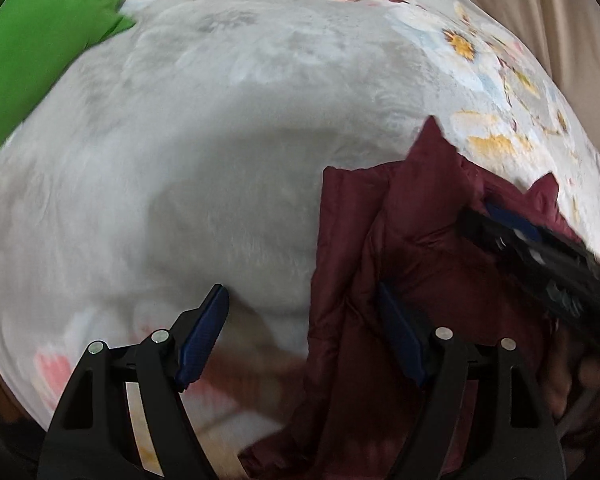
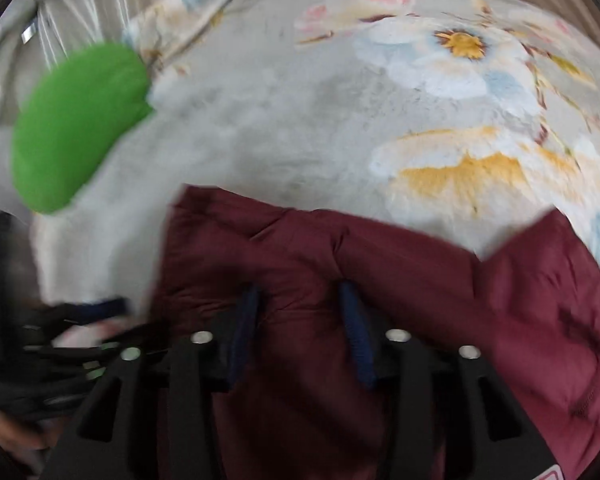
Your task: Fold large clothes
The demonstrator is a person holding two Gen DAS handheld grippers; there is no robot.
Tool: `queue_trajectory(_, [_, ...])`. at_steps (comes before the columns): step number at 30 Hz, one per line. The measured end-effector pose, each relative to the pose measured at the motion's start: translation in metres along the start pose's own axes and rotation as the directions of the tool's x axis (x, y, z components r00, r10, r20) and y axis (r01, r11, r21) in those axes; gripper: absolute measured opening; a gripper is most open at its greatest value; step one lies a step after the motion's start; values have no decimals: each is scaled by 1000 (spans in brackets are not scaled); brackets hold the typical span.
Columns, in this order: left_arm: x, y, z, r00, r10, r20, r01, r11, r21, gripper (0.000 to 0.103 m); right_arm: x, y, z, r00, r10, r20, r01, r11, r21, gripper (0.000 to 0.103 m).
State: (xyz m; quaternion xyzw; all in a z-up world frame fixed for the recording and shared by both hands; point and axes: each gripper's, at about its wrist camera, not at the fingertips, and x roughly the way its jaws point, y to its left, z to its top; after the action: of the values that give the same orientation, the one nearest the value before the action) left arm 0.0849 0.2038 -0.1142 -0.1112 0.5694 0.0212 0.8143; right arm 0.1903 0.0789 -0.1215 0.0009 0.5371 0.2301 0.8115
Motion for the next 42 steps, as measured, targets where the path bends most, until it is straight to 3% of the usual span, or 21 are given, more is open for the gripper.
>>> queue_trajectory(3, [-4,0,12,1000,3,0,-3,1000,-5,72,-16,-16,5,998,-47,48,40,990,134,17])
queue_trajectory(4, [-9,-1,16,1000,4,8,-4,1000,-10,68,-28,-20,5,995,-62,80,47,983,176,18])
queue_trajectory(7, [-38,-12,31,994,-28,103,28,1000,5,69,-85,-41,-20,976,-46,213,-18,957,288,23])
queue_trajectory(11, [-39,-55,43,988,-63,139,48,993,104,70,-128,-82,-73,962,-161,222,70,927,368,22])
queue_trajectory(13, [-16,-76,43,992,-35,117,19,990,136,70,-141,-122,-110,952,-249,179,141,874,466,19])
queue_trajectory(14, [-2,-81,42,996,-3,90,-9,990,139,70,-148,-142,-128,946,-277,166,155,840,521,5])
queue_trajectory(15, [9,-83,40,998,19,67,-28,991,134,73,-159,-168,-154,934,-324,151,178,788,590,0])
queue_trajectory(18, [21,-79,35,995,15,94,-24,995,94,85,-192,-224,-217,891,-442,104,236,646,726,0])
queue_trajectory(21, [24,-82,30,995,27,101,-37,995,97,88,-215,-247,-256,874,-481,73,243,562,791,0])
queue_trajectory(23, [19,-85,31,994,51,99,-60,994,89,87,-230,-240,-259,861,-503,70,258,552,793,0])
queue_trajectory(25, [3,-87,27,994,58,95,-64,995,70,79,-247,-221,-261,856,-502,120,234,585,777,6])
queue_trajectory(29, [-47,-103,4,988,-27,149,11,994,105,79,-256,-168,-259,879,-432,201,173,684,709,6])
queue_trajectory(32, [-62,-123,-28,989,-62,134,32,976,215,80,-234,-132,-262,913,-379,152,207,751,627,6])
queue_trajectory(33, [-60,-127,-34,991,-58,120,27,970,241,80,-226,-130,-268,917,-380,119,234,755,612,6])
queue_trajectory(35, [-42,-126,-50,998,3,69,-22,960,280,81,-212,-135,-286,915,-399,55,288,743,604,0])
queue_trajectory(38, [-31,-100,-55,997,34,73,-50,971,235,82,-221,-157,-319,911,-411,29,280,670,688,0])
queue_trajectory(40, [-37,-83,-48,995,69,75,-82,978,193,81,-239,-163,-326,894,-448,3,308,620,722,0])
queue_trajectory(42, [-48,-64,-41,993,81,82,-92,986,137,80,-254,-159,-315,888,-460,20,310,627,715,5])
